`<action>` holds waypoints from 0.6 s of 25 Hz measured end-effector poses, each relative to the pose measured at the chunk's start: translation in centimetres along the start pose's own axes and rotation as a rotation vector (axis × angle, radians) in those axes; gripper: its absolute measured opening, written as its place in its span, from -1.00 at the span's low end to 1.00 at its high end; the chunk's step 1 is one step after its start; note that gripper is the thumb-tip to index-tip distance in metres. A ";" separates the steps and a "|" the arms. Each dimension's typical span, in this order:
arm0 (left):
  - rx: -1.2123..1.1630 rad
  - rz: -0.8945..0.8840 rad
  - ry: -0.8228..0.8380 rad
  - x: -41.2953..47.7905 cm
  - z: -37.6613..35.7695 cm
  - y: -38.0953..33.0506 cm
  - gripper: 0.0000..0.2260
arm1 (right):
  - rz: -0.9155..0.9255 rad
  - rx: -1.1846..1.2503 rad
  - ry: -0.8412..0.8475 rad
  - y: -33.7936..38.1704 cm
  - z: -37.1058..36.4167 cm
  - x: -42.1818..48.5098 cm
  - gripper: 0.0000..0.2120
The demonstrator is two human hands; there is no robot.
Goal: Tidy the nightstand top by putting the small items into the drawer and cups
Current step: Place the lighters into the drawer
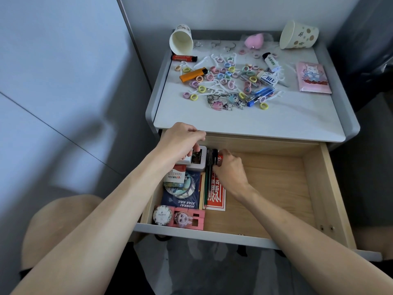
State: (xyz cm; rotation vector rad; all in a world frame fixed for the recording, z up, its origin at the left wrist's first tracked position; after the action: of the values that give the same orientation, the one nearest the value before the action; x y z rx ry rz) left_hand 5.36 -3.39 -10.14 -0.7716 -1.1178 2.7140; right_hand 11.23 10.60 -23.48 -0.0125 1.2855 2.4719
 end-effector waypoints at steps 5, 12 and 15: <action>-0.011 -0.031 -0.044 0.1 0.3 0.3 -0.83 | 0.011 -0.088 -0.019 1.8 1.8 -0.5 -0.80; 0.200 -0.187 -0.313 2.5 1.7 -2.3 -0.86 | 0.602 -0.266 -0.294 7.0 12.2 0.4 -0.84; 0.311 -0.272 -0.414 7.8 3.2 -4.9 -0.86 | 0.500 -0.398 -0.360 6.6 15.8 6.6 -0.70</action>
State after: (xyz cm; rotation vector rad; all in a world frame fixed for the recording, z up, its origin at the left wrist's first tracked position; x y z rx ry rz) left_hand -3.39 0.31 -8.07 -0.0096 -0.7536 2.7711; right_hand 5.39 21.70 -10.09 0.6973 0.6901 2.9195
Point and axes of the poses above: each hand's wrist, its own x-axis towards the middle knuckle, its own z-axis out of the back of the hand, y = z × x, the point moved 1 cm from there along x, towards the middle knuckle, and after that the axes turned 10 degrees about x, right-handed, at the moved point
